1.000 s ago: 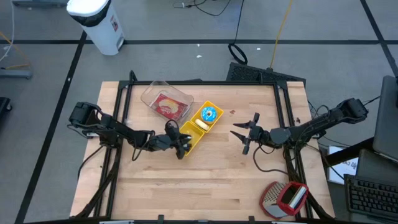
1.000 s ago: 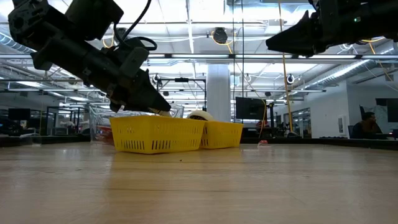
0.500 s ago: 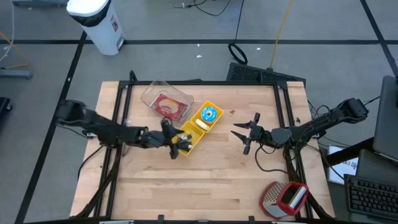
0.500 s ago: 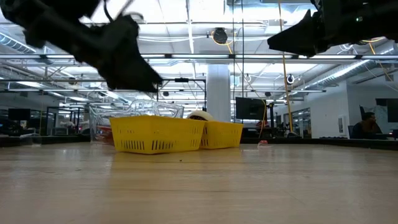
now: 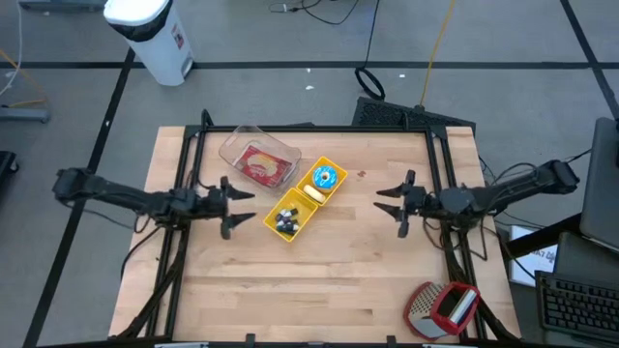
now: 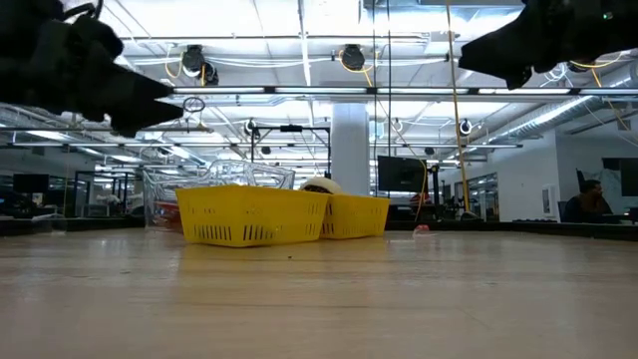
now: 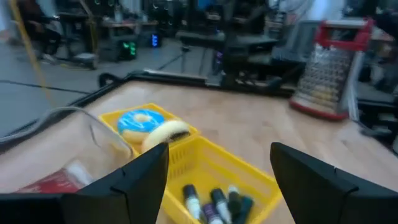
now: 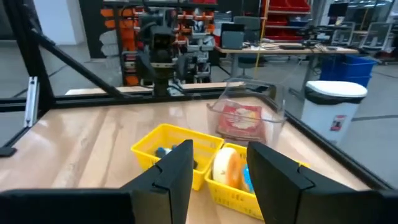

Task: Pick & Place Food Item
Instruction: Return to Home Position

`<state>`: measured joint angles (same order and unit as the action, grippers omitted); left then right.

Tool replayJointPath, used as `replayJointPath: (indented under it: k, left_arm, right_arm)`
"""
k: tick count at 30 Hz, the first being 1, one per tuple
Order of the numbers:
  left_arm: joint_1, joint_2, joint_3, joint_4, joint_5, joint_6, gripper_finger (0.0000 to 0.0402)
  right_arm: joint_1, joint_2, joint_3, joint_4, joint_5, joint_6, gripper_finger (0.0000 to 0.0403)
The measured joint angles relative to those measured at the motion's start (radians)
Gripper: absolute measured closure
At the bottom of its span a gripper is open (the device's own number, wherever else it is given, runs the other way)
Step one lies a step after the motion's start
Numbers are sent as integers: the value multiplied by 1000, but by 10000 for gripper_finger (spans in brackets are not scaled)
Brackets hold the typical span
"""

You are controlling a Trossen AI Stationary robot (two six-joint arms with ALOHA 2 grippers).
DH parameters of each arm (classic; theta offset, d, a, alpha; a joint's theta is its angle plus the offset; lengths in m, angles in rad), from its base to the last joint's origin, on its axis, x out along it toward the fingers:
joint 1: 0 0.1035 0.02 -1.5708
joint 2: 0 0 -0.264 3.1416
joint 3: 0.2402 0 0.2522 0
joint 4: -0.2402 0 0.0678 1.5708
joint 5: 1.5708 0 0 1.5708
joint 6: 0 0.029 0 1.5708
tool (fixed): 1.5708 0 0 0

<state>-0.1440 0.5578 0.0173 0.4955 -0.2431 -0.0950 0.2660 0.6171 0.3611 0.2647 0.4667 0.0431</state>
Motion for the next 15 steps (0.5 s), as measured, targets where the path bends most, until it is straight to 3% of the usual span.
replayJointPath:
  k: [7,15]
  left_arm:
    - [9,-201,4,-227,51,20,119]
    - [10,-272,4,-288,48,29,119]
  right_arm:
    - [-23,-180,-21,-143,-26,-18,264]
    - [-56,-473,-153,-231,-54,-20,264]
